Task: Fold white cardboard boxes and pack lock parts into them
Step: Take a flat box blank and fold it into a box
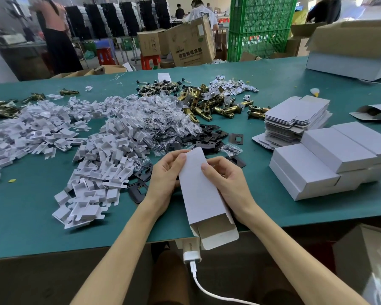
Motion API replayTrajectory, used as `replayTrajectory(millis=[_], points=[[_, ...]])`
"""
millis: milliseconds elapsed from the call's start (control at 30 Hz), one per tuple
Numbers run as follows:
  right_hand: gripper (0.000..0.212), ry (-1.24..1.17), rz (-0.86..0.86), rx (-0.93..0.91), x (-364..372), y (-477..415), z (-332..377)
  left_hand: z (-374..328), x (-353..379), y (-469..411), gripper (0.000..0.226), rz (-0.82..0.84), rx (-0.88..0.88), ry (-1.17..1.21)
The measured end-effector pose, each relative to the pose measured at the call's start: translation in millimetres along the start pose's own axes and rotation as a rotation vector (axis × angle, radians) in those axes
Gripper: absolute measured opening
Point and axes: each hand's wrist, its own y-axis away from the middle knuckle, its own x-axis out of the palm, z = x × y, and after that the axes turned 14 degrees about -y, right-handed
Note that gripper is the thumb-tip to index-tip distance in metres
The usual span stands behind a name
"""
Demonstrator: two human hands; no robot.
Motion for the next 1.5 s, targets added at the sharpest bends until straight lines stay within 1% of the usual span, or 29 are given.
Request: replayTrajectory(millis=[200, 400, 500, 633, 700, 767, 833, 867, 933, 1033, 1100, 1133, 1233, 1300, 1333, 1367, 1433, 1500], points=[[0.018, 0.003, 0.009, 0.018, 0, -1, 0, -4, -2, 2, 0.023, 0.024, 0.002, 0.04], [0.015, -0.024, 0.02, 0.034, 1, -1, 2, -3, -1, 1, 0.019, 0.031, -0.01, 0.011], [0.021, -0.031, -0.024, 0.03, 0, -1, 2, -4, 1, 2, 0.022, 0.034, 0.003, -0.038], [0.028, -0.078, -0.102, 0.028, -1, -1, 1, -7, 4, 5, 0.038, 0.098, 0.021, -0.135], [0.033, -0.13, -0.131, 0.036, -1, -2, 2, -7, 5, 5, 0.037, 0.124, 0.055, -0.243], [0.04, -0.159, -0.134, 0.042, 0, -3, 3, -7, 4, 6, 0.035, 0.163, 0.069, -0.268], [0.05, -0.148, -0.131, 0.05, 1, -3, 4, -7, 3, 6, 0.038, 0.159, 0.071, -0.221], [0.053, -0.133, -0.125, 0.057, 1, -3, 4, -7, 2, 6, 0.036, 0.128, 0.064, -0.181], [0.054, -0.094, -0.104, 0.072, 0, -3, 5, -6, 1, 4, 0.033, 0.02, 0.023, -0.087], [0.052, -0.064, -0.078, 0.091, 1, -3, 6, -3, -4, -1, 0.045, -0.193, -0.027, 0.058], [0.05, -0.077, -0.047, 0.091, 1, -4, 4, -4, -10, -5, 0.043, -0.329, -0.025, 0.146], [0.046, -0.09, -0.015, 0.092, 0, -4, 3, -4, -13, -6, 0.038, -0.363, -0.02, 0.198], [0.034, -0.051, 0.07, 0.083, 1, -3, 1, -4, -15, -9, 0.025, -0.347, 0.018, 0.302], [0.029, -0.001, 0.042, 0.057, 2, -3, -1, -5, -14, -8, 0.018, -0.274, 0.044, 0.314], [0.028, -0.019, -0.001, 0.045, 2, -4, -1, -6, -13, -8, 0.017, -0.225, 0.061, 0.327], [0.031, -0.074, -0.058, 0.041, 2, -4, 0, -7, -12, -7, 0.023, -0.181, 0.078, 0.333], [0.047, -0.246, -0.176, 0.05, 2, -5, 2, -9, -11, -5, 0.036, -0.119, 0.097, 0.343], [0.059, -0.385, -0.242, 0.069, 2, -6, 4, -9, -9, -4, 0.04, -0.091, 0.107, 0.336]])
